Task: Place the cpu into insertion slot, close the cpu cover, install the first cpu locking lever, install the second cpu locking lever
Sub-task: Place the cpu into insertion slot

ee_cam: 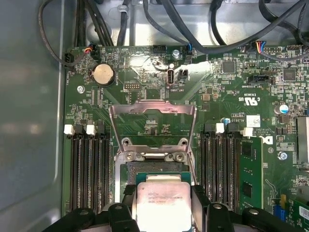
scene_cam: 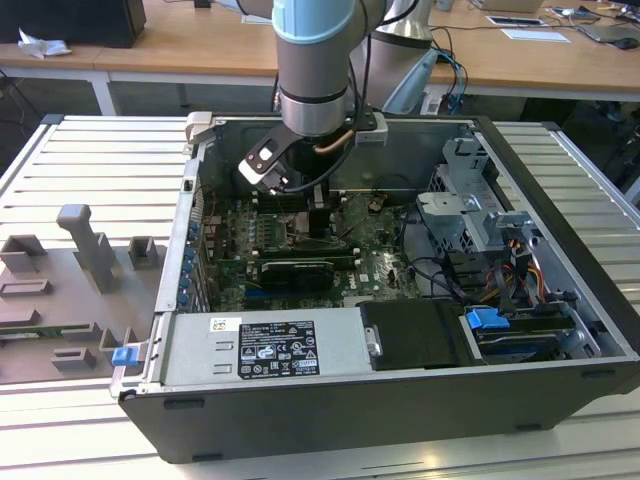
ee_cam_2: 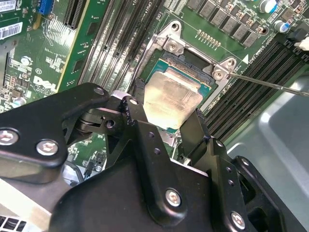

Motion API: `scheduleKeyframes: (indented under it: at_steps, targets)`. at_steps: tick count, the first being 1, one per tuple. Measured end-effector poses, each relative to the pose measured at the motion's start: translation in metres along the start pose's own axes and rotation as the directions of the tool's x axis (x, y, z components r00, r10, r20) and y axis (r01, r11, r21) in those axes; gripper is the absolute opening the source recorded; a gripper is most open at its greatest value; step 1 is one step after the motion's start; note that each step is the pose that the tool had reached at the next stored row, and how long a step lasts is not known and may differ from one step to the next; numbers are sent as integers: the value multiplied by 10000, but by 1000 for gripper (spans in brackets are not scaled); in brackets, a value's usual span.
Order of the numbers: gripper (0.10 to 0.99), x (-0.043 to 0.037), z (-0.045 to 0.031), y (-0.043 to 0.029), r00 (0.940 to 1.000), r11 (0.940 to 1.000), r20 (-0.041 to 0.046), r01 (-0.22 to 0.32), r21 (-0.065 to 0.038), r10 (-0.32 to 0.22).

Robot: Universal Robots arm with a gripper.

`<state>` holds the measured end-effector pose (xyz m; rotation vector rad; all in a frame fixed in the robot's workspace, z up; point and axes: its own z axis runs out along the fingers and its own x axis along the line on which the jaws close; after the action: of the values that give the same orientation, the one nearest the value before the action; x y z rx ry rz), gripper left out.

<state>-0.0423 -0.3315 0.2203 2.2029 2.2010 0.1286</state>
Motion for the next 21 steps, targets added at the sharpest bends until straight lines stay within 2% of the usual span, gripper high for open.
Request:
scheduleKeyframes:
  at_steps: [6, 11, 16, 21]
  targets:
    - [537, 30, 8, -39, 10000, 10000, -2, -4, -1, 4]
    - [537, 32, 86, 0, 9998, 9998, 13, -177, 1, 177]
    - [537, 37, 150, -5, 9998, 9998, 32, -177, 1, 177]
    - [537, 66, 182, -7, 9998, 9998, 37, -176, 5, 176]
